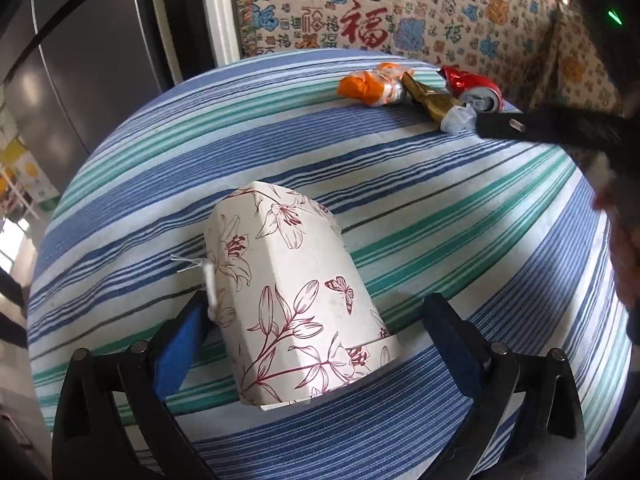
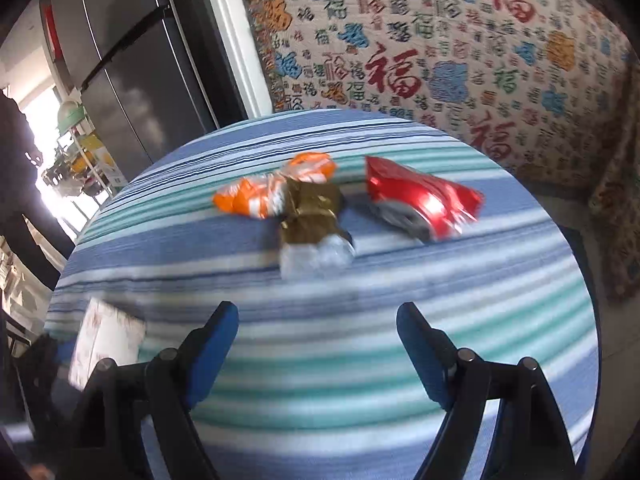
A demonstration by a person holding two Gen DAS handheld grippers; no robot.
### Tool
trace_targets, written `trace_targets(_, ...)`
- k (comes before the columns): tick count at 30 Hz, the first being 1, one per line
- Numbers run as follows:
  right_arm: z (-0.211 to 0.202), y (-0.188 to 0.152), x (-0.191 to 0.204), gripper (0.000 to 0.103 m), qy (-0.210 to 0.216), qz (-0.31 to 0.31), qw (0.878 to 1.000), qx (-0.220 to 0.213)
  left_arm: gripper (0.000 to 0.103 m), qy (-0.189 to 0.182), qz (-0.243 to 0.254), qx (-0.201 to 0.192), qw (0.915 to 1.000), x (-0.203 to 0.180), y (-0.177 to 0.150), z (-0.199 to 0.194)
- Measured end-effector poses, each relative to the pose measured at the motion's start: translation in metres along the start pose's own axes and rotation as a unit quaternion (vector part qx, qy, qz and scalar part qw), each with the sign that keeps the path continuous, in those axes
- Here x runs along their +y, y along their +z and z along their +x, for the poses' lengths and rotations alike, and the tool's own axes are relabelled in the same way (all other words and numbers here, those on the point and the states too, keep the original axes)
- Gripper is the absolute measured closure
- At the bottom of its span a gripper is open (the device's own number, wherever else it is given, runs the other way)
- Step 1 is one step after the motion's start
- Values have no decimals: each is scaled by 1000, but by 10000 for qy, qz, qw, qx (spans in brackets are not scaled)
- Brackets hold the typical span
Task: Collect trash
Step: 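Grasp the floral paper box with the left tool while the right tool grasps the gold-wrapped item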
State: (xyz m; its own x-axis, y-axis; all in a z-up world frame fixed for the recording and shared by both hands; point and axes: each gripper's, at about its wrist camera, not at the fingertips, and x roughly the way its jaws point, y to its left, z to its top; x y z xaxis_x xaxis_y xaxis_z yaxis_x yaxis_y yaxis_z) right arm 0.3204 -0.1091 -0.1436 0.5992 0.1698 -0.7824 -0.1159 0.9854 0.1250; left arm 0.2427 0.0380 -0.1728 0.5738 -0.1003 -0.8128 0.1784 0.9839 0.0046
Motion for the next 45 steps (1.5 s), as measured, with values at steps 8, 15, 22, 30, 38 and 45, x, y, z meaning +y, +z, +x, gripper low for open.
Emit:
trace_targets(8,44,25,4,56,-329,-15,9992,228,0,-9,-20,-41,10000,1,0,1)
trace_targets(15,5,-8,0,60,-117,-410,9990,156,0,10,-34,-53,10000,1,0,1)
trace_targets(22,-49,-78,3,52,-268,-769,9967,8,0,19,-38,-63,10000,1,-1,1)
trace_targets(30,-41,-88,2,26,-428,-603,9973,-26,0,27,-42,-68,10000,2,-2,0)
trace_targets(38,-41,-87,1,25,-410,-580,9975,-27,0,16,-38,-84,10000,4,-2,1)
trace_targets(45,-39,-78,1,25,-375,-684,9963,371,0,-167,83,230,9996,11,1,-2)
